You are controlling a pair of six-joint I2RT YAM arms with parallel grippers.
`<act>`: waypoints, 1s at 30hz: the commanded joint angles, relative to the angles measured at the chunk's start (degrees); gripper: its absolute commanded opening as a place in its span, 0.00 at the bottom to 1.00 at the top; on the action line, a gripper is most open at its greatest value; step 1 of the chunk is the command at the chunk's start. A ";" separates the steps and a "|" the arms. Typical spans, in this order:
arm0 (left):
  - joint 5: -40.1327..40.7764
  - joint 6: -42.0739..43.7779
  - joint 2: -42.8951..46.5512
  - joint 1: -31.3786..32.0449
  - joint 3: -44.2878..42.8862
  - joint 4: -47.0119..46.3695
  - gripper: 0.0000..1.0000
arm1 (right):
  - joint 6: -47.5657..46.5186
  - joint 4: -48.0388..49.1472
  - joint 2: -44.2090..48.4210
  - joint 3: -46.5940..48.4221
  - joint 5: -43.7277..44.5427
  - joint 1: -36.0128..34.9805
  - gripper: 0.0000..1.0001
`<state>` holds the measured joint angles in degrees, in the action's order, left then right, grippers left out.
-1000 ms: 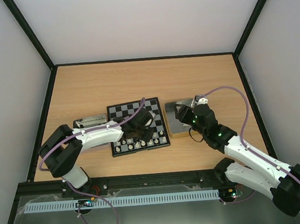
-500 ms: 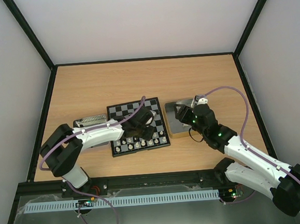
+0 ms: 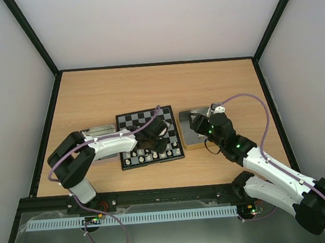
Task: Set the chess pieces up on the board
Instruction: Place the chess piece on the chessboard.
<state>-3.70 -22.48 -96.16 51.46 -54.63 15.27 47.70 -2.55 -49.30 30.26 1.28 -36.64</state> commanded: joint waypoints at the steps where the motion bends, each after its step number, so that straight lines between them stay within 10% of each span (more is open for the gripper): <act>1: 1.68 0.46 1.58 -0.07 -1.01 2.50 0.07 | 0.24 0.26 -0.27 -0.02 0.42 -0.18 0.66; 30: 1.95 1.39 3.07 0.48 -1.47 5.13 0.24 | 0.55 0.86 -0.80 0.23 -0.50 -0.18 0.66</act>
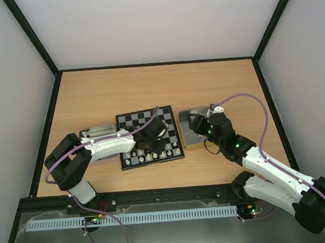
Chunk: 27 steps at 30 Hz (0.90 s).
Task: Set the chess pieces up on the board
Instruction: Place the chess piece on the chessboard, then pick up the chess piece from the storage box.
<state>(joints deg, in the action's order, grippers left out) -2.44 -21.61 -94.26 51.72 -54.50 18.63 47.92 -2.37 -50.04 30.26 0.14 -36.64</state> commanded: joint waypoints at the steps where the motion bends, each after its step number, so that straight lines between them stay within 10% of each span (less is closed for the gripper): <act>1: 0.72 0.47 1.32 0.25 -1.73 1.78 0.24 | 0.34 0.70 -0.06 0.26 0.65 -0.18 0.66; 27: 5.47 -4.45 21.22 -9.10 1.32 0.52 0.44 | 11.45 -33.88 -13.89 12.59 7.77 3.77 0.69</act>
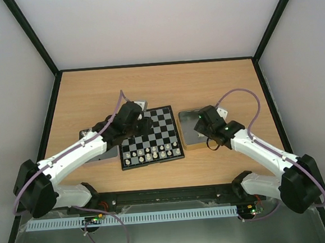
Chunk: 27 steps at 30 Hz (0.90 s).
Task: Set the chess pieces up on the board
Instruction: Pick up the chess piece from the storage box.
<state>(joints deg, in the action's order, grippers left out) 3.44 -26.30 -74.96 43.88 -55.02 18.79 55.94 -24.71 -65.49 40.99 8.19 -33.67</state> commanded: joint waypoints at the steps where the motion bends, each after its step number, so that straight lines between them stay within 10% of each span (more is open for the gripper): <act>1: -0.40 0.49 2.39 -1.51 2.19 0.26 0.44 | 4.04 -12.87 2.42 1.23 -1.21 0.80 0.69; 13: -2.81 2.59 0.67 -4.77 2.47 -0.94 0.44 | 9.55 -9.95 -0.80 -5.57 -6.53 2.06 0.57; 20: -3.44 3.25 -0.35 -5.88 2.22 -0.24 0.44 | -0.19 -8.77 -8.43 -2.85 -2.83 5.80 0.27; 27: -4.48 3.95 -0.91 -6.25 0.93 0.67 0.44 | -14.54 -8.06 -12.70 1.14 1.97 8.42 0.24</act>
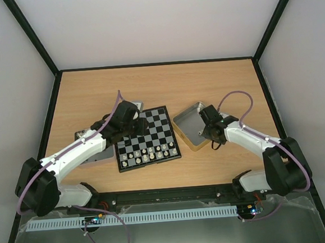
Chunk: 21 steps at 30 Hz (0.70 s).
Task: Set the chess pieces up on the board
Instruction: Pick up the chess piece from the storage box.
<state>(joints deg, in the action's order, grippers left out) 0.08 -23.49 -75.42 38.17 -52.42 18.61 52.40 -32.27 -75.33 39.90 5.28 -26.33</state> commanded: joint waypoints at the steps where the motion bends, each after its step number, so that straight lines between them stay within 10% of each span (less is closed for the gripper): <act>1: -1.18 1.29 -0.68 -0.55 -1.78 0.95 0.44 | -11.98 -1.19 -3.71 3.13 6.05 1.24 0.25; 8: -0.73 1.00 -1.00 -0.64 -2.24 1.35 0.44 | -12.33 -7.41 -2.00 11.67 7.34 1.20 0.50; 21: -1.87 -1.08 0.42 -1.00 0.44 -0.23 0.45 | -4.79 -2.78 -12.97 15.60 -1.56 0.84 0.47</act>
<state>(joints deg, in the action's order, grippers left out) -0.51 -23.40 -76.27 37.56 -53.25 18.94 43.92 -36.45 -85.06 57.17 5.69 -25.26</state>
